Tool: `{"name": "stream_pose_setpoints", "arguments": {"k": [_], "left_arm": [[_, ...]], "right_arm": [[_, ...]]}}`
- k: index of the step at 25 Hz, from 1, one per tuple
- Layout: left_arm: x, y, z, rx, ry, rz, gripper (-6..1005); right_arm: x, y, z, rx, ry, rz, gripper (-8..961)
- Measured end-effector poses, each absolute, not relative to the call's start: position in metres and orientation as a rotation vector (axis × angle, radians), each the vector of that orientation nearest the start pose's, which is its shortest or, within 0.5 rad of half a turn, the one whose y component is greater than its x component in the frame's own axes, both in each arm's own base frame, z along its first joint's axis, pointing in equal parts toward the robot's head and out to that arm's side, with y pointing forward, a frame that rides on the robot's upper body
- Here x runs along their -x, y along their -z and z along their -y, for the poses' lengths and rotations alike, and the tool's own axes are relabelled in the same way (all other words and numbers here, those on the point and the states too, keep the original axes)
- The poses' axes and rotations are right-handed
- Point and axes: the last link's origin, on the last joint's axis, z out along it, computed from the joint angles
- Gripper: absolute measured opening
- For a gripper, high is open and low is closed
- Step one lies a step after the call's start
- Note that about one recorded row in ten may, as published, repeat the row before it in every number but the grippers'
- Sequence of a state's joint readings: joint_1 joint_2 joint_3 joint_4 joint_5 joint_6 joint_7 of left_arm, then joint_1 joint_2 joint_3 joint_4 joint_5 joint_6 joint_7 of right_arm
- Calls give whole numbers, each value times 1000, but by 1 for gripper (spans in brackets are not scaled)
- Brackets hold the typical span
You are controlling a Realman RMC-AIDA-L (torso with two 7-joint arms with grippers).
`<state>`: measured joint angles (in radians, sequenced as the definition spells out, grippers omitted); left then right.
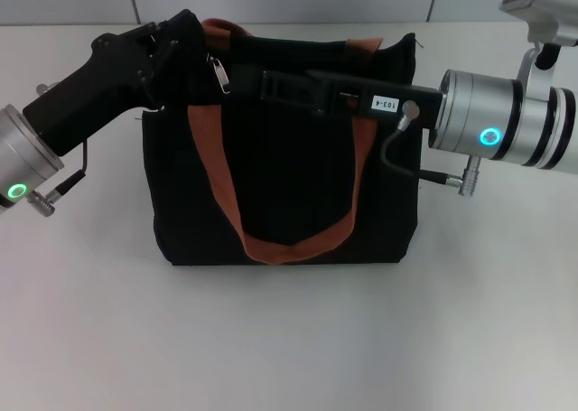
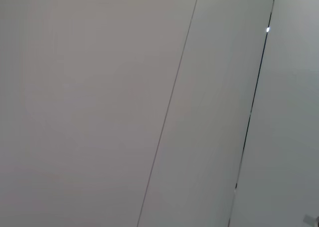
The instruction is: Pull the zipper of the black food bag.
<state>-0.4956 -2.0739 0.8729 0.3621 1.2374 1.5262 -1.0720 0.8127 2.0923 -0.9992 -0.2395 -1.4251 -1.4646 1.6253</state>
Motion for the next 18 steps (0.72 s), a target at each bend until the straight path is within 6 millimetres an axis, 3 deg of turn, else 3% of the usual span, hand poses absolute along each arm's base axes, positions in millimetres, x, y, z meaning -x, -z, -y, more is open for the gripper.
{"name": "stream_pose_setpoints", "arguments": {"k": [9,18], "left_arm": [[242,-4,-336,2230,1312,538,31],[241,-2,-335,2236,1312,537,31]], "right_arm": [[-154,65,-365,2665,-1259,-1290,464],[-148,71,-372,2682,-1188,-1268,465]]}}
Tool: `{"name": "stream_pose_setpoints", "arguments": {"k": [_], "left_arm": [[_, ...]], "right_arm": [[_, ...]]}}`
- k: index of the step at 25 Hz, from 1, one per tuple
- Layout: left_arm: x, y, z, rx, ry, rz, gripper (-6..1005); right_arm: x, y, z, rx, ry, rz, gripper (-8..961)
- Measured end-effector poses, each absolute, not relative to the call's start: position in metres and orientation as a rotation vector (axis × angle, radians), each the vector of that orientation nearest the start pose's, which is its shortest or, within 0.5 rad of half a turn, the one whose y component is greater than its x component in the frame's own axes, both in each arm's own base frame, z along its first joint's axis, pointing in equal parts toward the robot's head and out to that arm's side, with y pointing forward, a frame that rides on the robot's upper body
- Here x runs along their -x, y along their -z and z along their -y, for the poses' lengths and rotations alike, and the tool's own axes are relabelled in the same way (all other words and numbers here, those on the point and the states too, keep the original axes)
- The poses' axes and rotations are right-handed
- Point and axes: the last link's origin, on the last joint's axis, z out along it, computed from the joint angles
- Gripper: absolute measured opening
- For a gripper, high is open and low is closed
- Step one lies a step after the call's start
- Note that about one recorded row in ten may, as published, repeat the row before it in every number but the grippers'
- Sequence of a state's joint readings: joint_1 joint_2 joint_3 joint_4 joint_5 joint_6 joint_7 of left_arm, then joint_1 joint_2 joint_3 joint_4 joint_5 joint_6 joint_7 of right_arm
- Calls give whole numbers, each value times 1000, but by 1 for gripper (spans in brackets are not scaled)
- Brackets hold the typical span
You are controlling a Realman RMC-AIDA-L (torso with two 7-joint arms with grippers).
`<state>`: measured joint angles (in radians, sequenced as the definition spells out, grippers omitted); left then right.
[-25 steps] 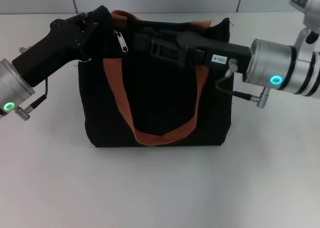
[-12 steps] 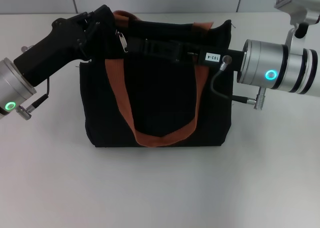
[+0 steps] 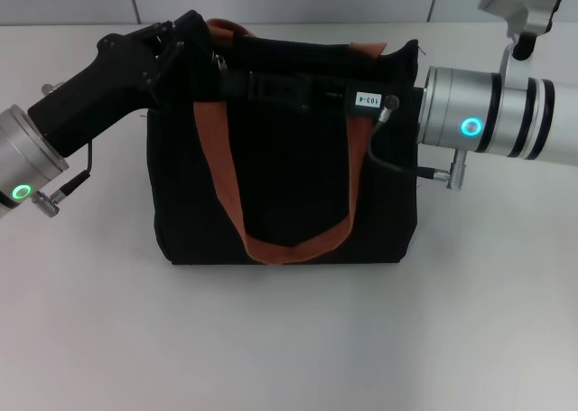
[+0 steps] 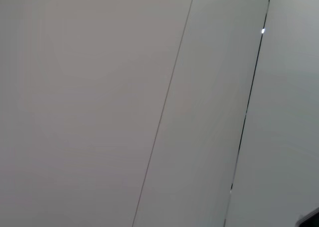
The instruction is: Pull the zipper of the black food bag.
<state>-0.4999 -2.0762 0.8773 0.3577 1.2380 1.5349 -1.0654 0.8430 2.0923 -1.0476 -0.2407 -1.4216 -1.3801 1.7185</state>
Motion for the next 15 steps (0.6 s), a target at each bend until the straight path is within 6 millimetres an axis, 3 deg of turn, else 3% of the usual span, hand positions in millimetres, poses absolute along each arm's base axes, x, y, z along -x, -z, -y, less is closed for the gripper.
{"name": "stream_pose_setpoints", "arguments": {"k": [8,15], "left_arm": [[239,-1,-336,2245,1315,532,31],[238,-1,-336,2247,1318,530,31]], "right_arm": [[-139,71,-371,2729,-1206,-1235,477],[-143,73,-375,2692,-1173,-1282,497]]}}
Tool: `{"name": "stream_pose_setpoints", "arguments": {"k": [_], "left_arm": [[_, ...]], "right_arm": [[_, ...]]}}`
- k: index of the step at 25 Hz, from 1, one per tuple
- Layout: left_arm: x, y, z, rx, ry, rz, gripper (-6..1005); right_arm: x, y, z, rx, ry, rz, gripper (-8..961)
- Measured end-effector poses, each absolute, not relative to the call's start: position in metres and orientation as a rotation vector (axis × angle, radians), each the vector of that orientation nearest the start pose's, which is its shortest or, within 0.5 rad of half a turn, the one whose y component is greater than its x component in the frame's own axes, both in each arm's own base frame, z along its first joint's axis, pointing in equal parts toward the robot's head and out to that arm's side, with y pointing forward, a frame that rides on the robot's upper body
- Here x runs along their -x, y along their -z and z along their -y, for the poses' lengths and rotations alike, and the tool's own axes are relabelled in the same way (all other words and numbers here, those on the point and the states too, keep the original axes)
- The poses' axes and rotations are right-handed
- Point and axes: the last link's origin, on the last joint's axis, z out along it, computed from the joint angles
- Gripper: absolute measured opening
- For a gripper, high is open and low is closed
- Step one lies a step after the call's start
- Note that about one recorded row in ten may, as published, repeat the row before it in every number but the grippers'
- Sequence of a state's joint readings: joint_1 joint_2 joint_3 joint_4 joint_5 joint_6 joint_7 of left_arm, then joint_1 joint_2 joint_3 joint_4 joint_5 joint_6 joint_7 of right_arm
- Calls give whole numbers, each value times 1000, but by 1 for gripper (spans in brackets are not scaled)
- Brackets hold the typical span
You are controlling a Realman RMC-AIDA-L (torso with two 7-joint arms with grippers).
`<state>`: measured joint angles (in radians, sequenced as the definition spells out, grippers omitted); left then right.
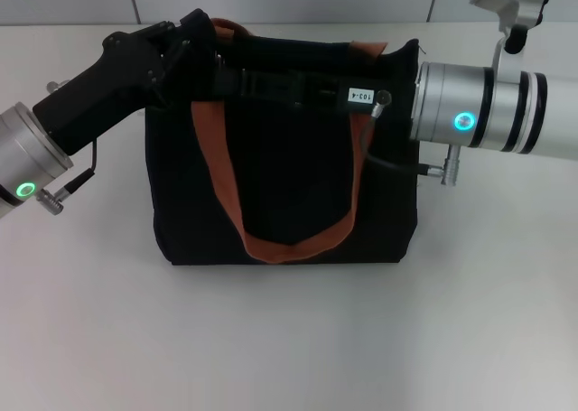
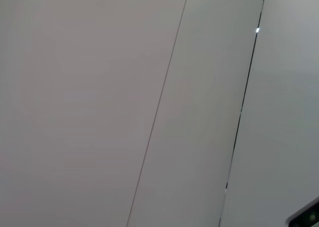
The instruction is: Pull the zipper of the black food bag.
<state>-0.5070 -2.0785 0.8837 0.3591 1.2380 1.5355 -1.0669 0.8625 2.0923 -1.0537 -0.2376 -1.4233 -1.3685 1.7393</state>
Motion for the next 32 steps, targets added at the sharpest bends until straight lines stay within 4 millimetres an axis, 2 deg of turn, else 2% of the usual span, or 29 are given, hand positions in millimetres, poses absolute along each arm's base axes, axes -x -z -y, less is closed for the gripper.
{"name": "stream_pose_setpoints", "arguments": {"k": [4,9,20,26,29,32], "left_arm": [[237,-1,-337,2248,1319,529,31],[237,0,-337,2248,1318,531,31],[237,0,-337,2247,1318,533,31],[237,-1,-337,2246,1323,527,31],[235,-1,-336,2251,1336,517,31],[231,-2,-335,2262,1366,516,31]], "right_arm": [[-138,74,-371,2744,-1163,-1264,509],[-144,77,-378,2685,-1115,-1314,523],[-144,74,-381,2671,-1118,-1288,556],[-149,71,-373,2730,-1124,-1095,573],[-151,68,-365,2740,-1201,-953,582],[-157,60,-357,2680,-1313,-838,591]]}}
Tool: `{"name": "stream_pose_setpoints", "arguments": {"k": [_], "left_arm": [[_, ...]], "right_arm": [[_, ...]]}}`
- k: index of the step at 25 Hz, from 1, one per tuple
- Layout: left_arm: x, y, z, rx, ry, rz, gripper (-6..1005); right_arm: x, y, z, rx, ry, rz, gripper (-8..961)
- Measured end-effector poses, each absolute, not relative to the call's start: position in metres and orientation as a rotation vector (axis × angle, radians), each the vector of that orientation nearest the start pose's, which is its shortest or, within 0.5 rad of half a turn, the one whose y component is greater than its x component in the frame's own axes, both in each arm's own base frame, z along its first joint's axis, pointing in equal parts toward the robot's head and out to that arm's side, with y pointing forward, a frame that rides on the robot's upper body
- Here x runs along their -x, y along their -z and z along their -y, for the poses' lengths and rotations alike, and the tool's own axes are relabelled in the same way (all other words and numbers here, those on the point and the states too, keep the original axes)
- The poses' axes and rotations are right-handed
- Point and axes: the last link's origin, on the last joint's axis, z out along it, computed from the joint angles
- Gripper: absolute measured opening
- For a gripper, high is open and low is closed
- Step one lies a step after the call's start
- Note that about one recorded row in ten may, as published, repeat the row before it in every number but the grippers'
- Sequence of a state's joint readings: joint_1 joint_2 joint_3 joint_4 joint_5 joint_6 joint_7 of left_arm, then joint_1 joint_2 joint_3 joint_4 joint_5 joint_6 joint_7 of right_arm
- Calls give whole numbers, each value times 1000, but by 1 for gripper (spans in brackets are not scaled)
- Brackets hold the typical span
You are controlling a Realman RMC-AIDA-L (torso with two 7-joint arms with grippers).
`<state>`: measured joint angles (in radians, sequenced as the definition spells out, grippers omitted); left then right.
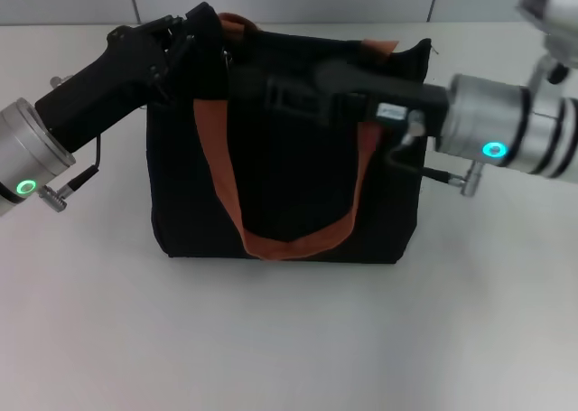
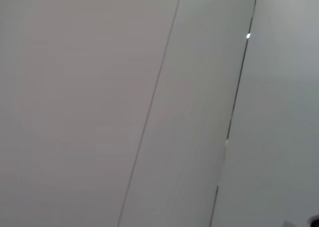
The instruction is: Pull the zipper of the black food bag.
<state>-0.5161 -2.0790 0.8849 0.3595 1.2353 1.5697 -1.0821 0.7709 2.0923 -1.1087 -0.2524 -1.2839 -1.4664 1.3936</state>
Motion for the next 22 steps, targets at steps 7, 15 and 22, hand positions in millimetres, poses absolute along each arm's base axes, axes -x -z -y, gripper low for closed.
{"name": "stream_pose_setpoints", "arguments": {"k": [7,15,22], "left_arm": [[223,-1,-336,2288,1453,634,31],[217,4,-340,2316,1491,792,31],[216,7,-339,2339,1487,802,31]], "right_arm": [[-178,51,-346,2563,-1380,-723,611],[-180,64,-332,2661,-1328,-618,669],[-176,63,-334,2670,-1344,-666,670]]}}
